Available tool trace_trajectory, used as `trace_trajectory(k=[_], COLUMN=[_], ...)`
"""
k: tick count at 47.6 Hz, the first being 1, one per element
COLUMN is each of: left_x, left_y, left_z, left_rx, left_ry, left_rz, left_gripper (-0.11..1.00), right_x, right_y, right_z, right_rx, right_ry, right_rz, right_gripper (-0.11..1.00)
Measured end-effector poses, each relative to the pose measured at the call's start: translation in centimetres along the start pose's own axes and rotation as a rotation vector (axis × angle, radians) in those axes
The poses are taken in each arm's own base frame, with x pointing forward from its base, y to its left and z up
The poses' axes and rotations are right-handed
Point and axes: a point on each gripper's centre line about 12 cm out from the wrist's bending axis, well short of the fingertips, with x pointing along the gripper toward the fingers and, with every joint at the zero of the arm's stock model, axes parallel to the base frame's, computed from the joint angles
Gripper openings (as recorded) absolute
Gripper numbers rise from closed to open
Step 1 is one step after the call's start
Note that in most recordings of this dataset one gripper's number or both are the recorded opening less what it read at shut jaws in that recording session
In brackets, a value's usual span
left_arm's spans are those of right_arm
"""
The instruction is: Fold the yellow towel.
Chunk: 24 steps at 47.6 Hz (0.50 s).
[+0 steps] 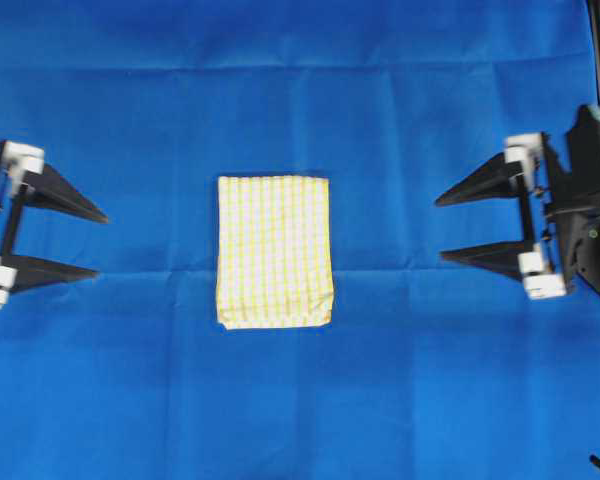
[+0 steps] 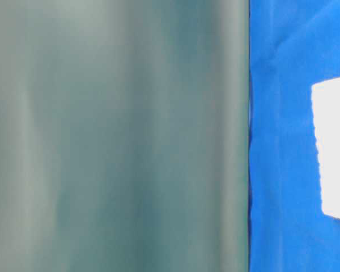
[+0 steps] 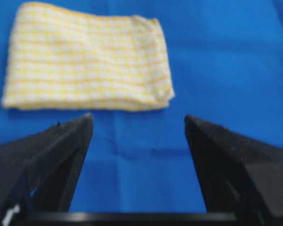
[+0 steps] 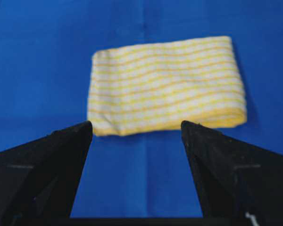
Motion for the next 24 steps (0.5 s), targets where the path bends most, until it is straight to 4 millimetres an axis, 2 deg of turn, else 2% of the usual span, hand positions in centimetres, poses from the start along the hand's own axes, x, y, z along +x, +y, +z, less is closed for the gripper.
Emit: trace_trajectory(k=[12, 24], left_x=[-2.6, -3.9], left_y=[0.8, 1.4], left_z=[-1.3, -2.9], left_rx=[0.05, 0.041], left_ry=[-0.09, -0.135], left_rz=[0.026, 0.05], left_gripper=[0.71, 0.71], right_x=[-2.9, -4.0], right_y=[-1.5, -2.0], right_z=[-2.2, -3.9], right_rx=[-0.008, -0.009], right_ry=[-0.061, -0.083], right_rz=[-0.012, -0.006], right_gripper=[0.75, 0.75])
